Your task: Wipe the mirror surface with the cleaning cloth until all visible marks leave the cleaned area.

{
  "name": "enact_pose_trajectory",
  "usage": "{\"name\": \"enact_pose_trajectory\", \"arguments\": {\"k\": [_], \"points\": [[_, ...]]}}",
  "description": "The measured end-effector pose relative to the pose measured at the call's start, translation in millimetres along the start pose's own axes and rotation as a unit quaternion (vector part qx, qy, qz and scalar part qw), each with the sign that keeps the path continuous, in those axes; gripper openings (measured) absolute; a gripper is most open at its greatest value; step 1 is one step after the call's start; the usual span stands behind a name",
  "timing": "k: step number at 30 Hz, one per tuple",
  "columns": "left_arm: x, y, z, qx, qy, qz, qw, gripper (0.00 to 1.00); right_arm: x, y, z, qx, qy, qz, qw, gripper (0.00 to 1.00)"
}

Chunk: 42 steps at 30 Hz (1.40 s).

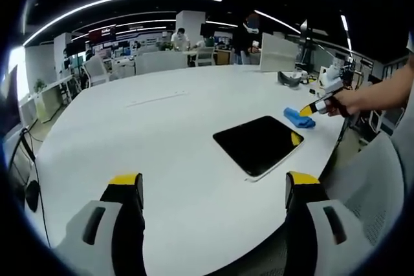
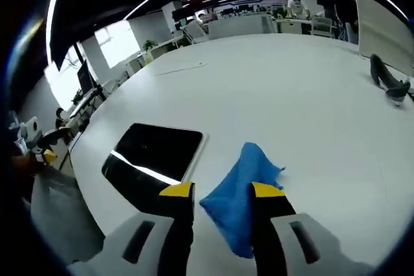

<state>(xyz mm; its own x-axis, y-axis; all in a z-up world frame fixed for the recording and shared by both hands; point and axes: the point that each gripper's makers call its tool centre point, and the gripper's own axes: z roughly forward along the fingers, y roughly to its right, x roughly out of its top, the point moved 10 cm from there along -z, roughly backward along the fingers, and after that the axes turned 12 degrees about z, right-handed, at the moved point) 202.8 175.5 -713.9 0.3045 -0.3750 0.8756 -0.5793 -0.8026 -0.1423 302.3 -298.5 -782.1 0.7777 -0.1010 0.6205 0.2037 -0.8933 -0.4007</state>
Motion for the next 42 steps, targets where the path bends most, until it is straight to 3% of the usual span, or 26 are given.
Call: {"name": "enact_pose_trajectory", "arguments": {"k": [1,5,8,12,16,18,21,25,29,34,36,42], "points": [[-0.1,0.2,0,0.000,-0.001,0.000,1.0000,0.90,-2.3,3,5,-0.009,-0.019,0.002,0.9998,0.35],[-0.3,0.2,0,0.000,-0.002,0.001,1.0000,0.90,-5.8,6,6,-0.027,-0.028,-0.011,0.9992,0.50],[-0.1,-0.2,0,0.001,-0.002,0.001,1.0000,0.90,-8.8,9,1,-0.027,-0.021,-0.016,0.9993,0.50],[-0.1,-0.9,0,0.002,-0.001,0.001,1.0000,0.90,-8.6,16,-6,-0.040,-0.021,-0.004,0.9990,0.59],[0.0,-1.4,0,0.003,0.001,0.000,1.0000,0.89,-10.1,23,-15,-0.052,-0.029,0.005,0.9982,0.59],[-0.1,-1.4,0,0.004,0.001,0.000,1.0000,0.89,-8.4,24,-19,-0.058,-0.034,-0.025,0.9974,0.59],[-0.3,-1.8,0,0.005,0.001,0.000,1.0000,0.89,1.2,23,-22,-0.059,-0.043,-0.097,0.9926,0.52],[0.1,-1.5,0,0.005,0.000,0.001,1.0000,0.89,16.0,22,-19,-0.057,-0.061,-0.213,0.9735,0.42],[-0.3,-1.3,0,0.005,-0.001,0.002,1.0000,0.89,27.7,26,-13,-0.043,-0.082,-0.262,0.9607,0.31],[-0.4,-1.8,0,0.006,-0.002,0.003,1.0000,0.89,19.5,32,-4,-0.020,-0.141,-0.274,0.9510,0.36],[-0.5,-1.9,0,0.006,-0.003,0.003,1.0000,0.89,14.5,31,-6,-0.012,-0.148,-0.268,0.9518,0.36],[0.1,-1.8,0,0.007,-0.002,0.003,1.0000,0.89,1.3,24,-20,0.024,-0.176,-0.217,0.9597,0.20]]}}
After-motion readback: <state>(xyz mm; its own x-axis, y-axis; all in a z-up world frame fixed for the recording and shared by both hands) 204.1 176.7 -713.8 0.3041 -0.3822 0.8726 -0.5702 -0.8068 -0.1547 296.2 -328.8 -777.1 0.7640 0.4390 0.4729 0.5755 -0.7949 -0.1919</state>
